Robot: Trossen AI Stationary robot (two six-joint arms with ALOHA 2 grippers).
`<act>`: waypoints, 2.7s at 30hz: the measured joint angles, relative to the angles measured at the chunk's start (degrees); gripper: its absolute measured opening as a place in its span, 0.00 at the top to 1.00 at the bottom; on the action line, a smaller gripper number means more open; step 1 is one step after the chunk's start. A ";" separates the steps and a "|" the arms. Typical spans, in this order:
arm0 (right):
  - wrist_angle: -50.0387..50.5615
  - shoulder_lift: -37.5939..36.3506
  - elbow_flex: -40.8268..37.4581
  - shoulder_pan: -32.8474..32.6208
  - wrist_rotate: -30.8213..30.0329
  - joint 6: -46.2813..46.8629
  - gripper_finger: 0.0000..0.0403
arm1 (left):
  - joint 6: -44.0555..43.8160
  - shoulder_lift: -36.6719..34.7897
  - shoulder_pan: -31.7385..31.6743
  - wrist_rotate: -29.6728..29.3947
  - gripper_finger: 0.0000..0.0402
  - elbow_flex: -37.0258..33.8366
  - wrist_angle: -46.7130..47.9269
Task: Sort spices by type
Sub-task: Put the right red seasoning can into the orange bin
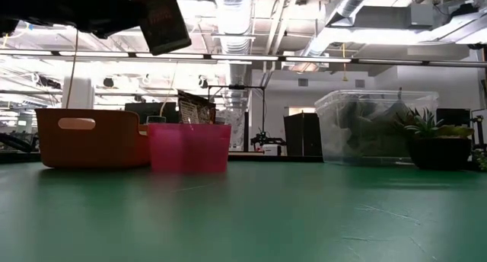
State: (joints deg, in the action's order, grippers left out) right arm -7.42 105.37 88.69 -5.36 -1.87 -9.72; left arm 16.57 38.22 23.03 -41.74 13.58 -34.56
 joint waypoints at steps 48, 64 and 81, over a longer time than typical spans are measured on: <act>30.81 -6.51 -6.54 -8.90 -18.03 10.78 0.28 | -23.00 -19.55 -2.74 -17.95 0.56 -9.41 36.72; 28.03 -6.54 -7.76 -8.44 -17.81 11.23 0.28 | -29.15 -20.24 -7.41 -13.00 0.56 -7.87 39.49; 27.91 -6.52 -7.76 -9.66 -17.77 12.33 0.28 | -41.82 -20.12 -7.33 -7.82 0.56 -1.09 62.50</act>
State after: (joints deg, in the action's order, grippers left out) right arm 20.49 98.85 80.93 -15.03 -19.64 2.61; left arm -25.25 18.11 15.70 -49.56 12.49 27.94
